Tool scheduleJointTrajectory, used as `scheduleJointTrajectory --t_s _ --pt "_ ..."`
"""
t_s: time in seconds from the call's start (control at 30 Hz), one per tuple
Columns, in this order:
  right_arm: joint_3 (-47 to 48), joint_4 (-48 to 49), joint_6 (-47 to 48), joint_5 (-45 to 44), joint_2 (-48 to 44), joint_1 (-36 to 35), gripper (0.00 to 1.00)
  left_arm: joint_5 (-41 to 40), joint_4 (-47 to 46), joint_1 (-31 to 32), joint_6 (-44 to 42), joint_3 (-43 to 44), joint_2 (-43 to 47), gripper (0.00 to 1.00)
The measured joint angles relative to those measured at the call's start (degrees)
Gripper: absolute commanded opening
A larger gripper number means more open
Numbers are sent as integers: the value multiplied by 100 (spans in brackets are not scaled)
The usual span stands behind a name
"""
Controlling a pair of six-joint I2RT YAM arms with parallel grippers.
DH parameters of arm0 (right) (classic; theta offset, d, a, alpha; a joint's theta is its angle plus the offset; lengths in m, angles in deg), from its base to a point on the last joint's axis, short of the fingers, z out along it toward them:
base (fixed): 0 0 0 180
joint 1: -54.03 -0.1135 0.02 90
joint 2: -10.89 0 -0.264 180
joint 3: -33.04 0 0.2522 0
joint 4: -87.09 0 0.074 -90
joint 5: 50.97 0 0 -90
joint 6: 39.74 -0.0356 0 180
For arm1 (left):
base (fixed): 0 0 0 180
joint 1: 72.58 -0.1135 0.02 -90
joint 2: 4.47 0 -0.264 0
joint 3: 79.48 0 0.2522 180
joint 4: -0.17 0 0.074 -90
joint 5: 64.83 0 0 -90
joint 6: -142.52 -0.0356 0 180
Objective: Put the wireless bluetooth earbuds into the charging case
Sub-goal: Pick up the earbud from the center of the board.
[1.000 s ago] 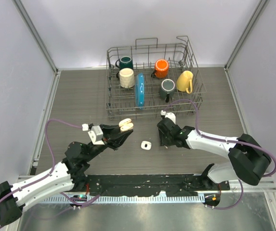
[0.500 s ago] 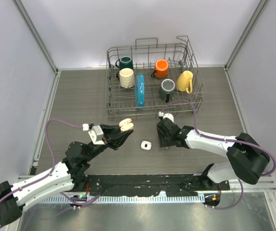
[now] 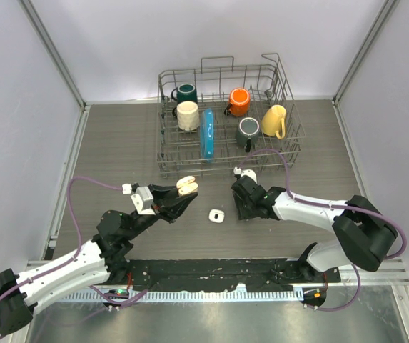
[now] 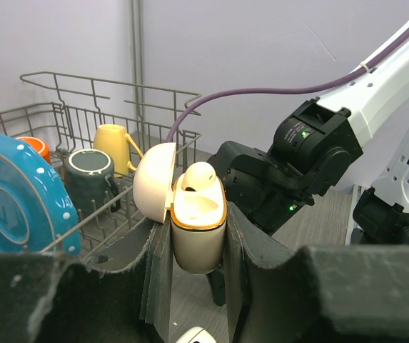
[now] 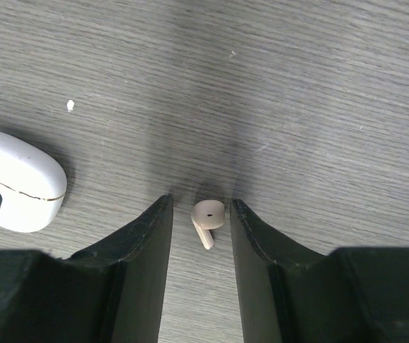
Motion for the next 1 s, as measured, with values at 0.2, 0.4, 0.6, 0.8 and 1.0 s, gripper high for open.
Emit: scheduleJointTrajectory --t_s 0.2,0.4,0.6,0.8,1.0 --pt "2 -11 66 -15 9 0 38 -2 2 0 2 0 17 0" --pt "2 -28 70 -52 9 0 34 -2 4 0 2 0 31 0" --pt "2 -39 66 -61 9 0 37 -2 7 0 4 0 31 0" --pt "2 -35 63 -50 9 0 37 -2 4 0 7 0 33 0" --pt "4 -42 74 -52 9 0 35 -2 4 0 7 0 31 0"
